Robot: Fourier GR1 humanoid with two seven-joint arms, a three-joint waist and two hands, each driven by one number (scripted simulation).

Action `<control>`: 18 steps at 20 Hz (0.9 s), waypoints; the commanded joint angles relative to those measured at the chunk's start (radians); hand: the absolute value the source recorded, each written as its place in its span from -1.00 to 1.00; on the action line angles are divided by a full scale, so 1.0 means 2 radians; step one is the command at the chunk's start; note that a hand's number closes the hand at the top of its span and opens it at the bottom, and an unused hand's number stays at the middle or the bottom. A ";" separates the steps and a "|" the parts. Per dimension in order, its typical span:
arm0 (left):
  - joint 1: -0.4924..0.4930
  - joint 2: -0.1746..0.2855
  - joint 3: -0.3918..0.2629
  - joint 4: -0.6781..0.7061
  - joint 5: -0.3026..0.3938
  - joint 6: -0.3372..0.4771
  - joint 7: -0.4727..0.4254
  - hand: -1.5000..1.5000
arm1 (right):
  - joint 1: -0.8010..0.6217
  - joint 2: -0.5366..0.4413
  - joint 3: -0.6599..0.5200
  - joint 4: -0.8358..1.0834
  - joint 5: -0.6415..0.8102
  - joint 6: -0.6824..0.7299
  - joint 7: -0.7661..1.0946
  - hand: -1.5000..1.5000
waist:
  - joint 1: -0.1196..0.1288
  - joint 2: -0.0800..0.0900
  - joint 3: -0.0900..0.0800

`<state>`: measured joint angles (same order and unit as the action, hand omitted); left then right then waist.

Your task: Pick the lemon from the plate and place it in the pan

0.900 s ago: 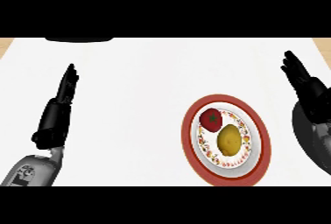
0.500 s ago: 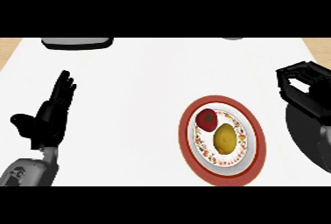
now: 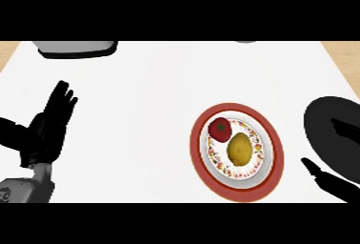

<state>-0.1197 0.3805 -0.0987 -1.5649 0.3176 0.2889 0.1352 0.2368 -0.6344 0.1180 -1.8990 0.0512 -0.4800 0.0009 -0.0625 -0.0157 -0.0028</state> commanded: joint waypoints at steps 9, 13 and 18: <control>-0.031 -0.020 -0.016 -0.007 -0.011 -0.005 0.022 0.00 | 0.022 -0.139 0.006 -0.177 0.127 0.096 0.256 -1.00 | 0.037 0.010 -0.001; -0.038 -0.012 -0.008 0.009 -0.010 -0.020 0.025 0.00 | -0.037 -0.191 -0.004 -0.181 0.104 0.182 0.338 -1.00 | 0.040 0.011 0.000; -0.035 -0.016 -0.010 0.007 -0.009 -0.035 0.018 0.00 | -0.123 -0.171 0.095 -0.146 0.103 0.251 0.424 -1.00 | 0.054 0.013 0.000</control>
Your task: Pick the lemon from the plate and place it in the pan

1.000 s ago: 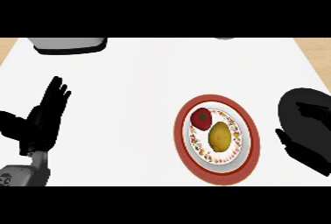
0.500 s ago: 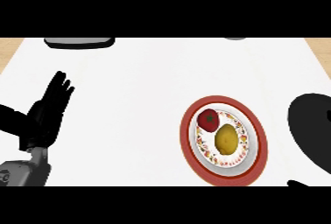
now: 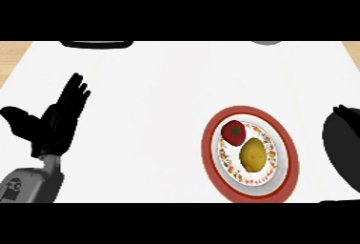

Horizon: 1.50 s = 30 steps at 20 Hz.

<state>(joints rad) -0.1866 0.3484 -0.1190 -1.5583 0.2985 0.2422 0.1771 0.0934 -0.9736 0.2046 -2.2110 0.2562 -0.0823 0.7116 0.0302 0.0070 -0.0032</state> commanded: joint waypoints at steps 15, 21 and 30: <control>0.019 -0.026 -0.003 -0.007 -0.021 -0.003 -0.007 0.00 | -0.218 0.071 0.189 0.054 -0.030 0.229 0.253 -1.00 | -0.001 -0.002 0.000; 0.014 -0.022 0.020 0.023 -0.021 -0.019 -0.026 0.00 | -0.256 0.119 0.217 0.069 0.003 0.235 0.290 -1.00 | -0.010 -0.003 0.000; -0.011 -0.020 0.036 0.019 -0.016 -0.020 0.008 0.00 | -0.272 0.171 0.231 0.157 0.022 0.241 0.265 -1.00 | -0.015 -0.003 0.001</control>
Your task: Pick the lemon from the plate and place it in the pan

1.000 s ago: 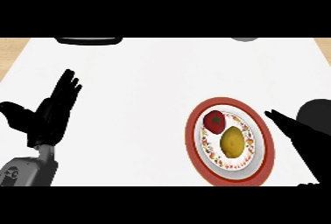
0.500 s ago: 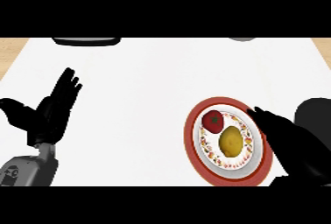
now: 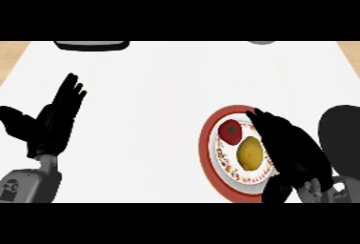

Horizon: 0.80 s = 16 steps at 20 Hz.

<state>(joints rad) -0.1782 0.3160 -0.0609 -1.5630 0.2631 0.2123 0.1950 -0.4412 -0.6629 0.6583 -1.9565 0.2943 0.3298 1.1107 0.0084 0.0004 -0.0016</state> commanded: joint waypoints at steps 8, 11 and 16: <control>0.018 0.001 0.018 -0.009 0.002 -0.019 -0.013 0.00 | 0.010 0.052 0.010 0.073 0.049 0.021 0.067 -1.00 | -0.002 -0.001 0.000; 0.016 -0.016 0.005 -0.004 -0.022 0.000 -0.010 0.00 | -0.035 0.070 -0.034 0.121 0.033 0.055 0.037 -1.00 | -0.001 0.000 0.001; 0.039 -0.006 0.014 -0.018 -0.007 -0.030 -0.004 0.00 | 0.020 0.114 0.020 0.139 0.100 0.024 0.038 -1.00 | -0.001 -0.001 0.001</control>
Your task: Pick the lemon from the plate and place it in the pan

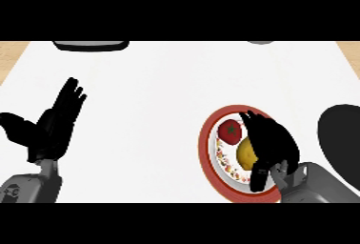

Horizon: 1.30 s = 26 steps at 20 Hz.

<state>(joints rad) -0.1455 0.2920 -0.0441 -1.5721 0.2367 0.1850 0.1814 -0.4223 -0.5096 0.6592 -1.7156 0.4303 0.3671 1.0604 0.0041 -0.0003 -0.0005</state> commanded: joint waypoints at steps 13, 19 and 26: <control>0.010 -0.018 0.022 -0.013 -0.024 -0.022 0.010 0.00 | 0.000 0.094 -0.083 0.149 0.099 0.020 -0.081 -1.00 | 0.001 0.000 0.000; 0.000 -0.020 0.038 -0.035 -0.021 -0.023 0.041 0.00 | 0.034 0.117 -0.057 0.138 0.153 0.007 -0.127 1.00 | 0.000 0.000 0.000; 0.004 -0.016 0.063 -0.006 -0.017 -0.059 0.013 0.00 | 0.039 0.116 -0.103 0.168 0.186 -0.017 -0.202 1.00 | -0.001 0.000 0.000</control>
<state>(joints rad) -0.1666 0.2533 0.0560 -1.5791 0.1939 0.1026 0.2255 -0.3497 -0.2842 0.4927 -1.4173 0.7703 0.3390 0.7179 0.0006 -0.0106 -0.0077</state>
